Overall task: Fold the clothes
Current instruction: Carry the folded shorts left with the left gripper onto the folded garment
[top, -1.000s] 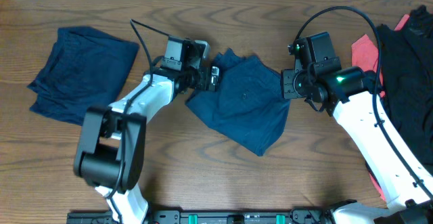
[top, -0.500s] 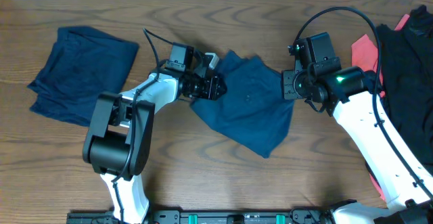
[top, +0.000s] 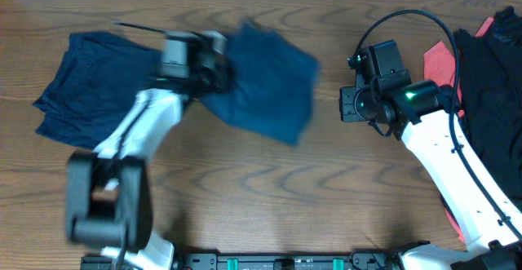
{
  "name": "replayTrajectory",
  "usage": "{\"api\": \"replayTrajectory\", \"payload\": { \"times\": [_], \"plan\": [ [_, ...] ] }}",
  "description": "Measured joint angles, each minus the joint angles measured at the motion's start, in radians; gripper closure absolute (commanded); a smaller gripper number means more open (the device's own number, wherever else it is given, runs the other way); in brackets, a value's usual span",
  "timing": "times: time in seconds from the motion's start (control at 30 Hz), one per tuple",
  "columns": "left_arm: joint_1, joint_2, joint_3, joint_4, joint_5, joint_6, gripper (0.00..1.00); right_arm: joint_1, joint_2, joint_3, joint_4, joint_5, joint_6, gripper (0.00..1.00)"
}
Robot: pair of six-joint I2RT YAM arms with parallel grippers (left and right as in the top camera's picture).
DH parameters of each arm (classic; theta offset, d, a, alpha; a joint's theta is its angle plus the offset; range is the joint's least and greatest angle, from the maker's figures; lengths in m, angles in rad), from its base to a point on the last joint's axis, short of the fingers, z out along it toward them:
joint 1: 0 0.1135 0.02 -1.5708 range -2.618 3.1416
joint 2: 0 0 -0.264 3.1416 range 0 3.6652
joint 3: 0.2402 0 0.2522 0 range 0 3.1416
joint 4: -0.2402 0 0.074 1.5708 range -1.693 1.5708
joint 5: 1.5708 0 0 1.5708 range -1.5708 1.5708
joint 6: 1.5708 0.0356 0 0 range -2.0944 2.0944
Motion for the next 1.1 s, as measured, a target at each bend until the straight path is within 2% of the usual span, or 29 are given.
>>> {"api": "replayTrajectory", "payload": {
  "times": [0.2, 0.47, 0.73, 1.1],
  "plan": [
    [0.226, -0.166, 0.000, 0.002, -0.181, -0.016, 0.94, 0.000, 0.000, 0.000, -0.005, 0.000, 0.000, 0.55],
    [0.506, -0.113, 0.000, -0.082, -0.351, -0.049, 0.94, 0.000, 0.000, 0.000, -0.007, 0.000, 0.000, 0.56],
    [0.682, 0.007, 0.000, -0.110, -0.347, -0.156, 0.94, 0.000, 0.000, 0.000, -0.014, 0.000, 0.000, 0.56],
    [0.694, -0.001, -0.001, 0.047, -0.191, -0.185, 0.94, 0.000, 0.000, 0.000, -0.014, 0.000, 0.000, 0.56]
  ]
}}
